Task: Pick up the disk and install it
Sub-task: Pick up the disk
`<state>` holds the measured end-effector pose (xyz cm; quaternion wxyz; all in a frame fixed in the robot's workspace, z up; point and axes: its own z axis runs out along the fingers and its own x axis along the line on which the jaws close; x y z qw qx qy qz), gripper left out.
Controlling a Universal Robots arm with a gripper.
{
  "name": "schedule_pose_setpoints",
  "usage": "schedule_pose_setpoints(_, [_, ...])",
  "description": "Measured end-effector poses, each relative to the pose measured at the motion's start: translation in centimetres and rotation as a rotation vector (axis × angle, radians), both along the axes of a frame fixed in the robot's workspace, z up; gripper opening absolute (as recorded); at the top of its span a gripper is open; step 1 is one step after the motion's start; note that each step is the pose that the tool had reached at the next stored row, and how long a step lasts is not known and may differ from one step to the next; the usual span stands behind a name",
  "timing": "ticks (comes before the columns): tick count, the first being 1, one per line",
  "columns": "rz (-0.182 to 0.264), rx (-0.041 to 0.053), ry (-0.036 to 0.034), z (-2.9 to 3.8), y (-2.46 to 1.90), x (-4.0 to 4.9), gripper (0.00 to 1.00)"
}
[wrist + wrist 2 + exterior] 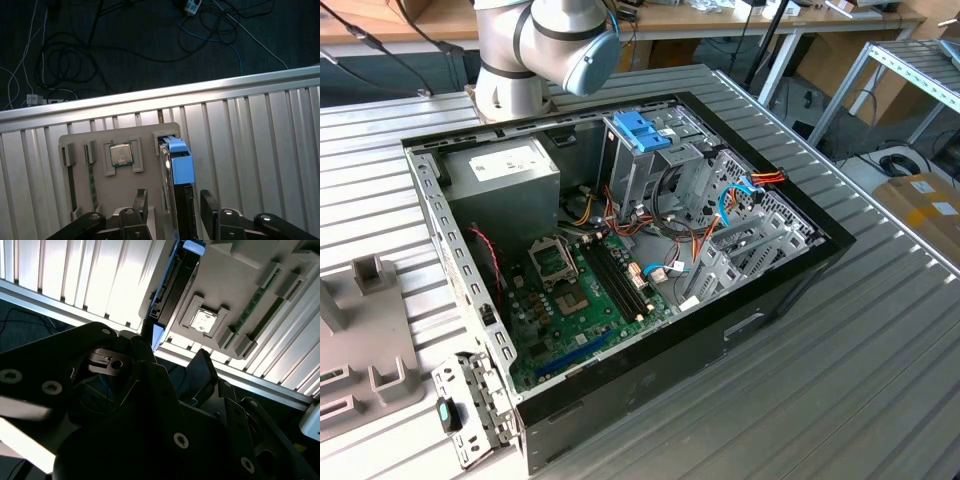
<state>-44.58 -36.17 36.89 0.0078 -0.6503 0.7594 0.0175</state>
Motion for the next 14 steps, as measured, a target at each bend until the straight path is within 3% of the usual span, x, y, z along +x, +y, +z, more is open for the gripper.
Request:
schedule_pose_setpoints(13, [0.0, -0.0001, 0.0001, -0.27, 0.0, 0.0, 0.54])
schedule_pose_setpoints(14, [0.0, 0.0, 0.0, -0.62, 0.0, 0.0, 0.54])
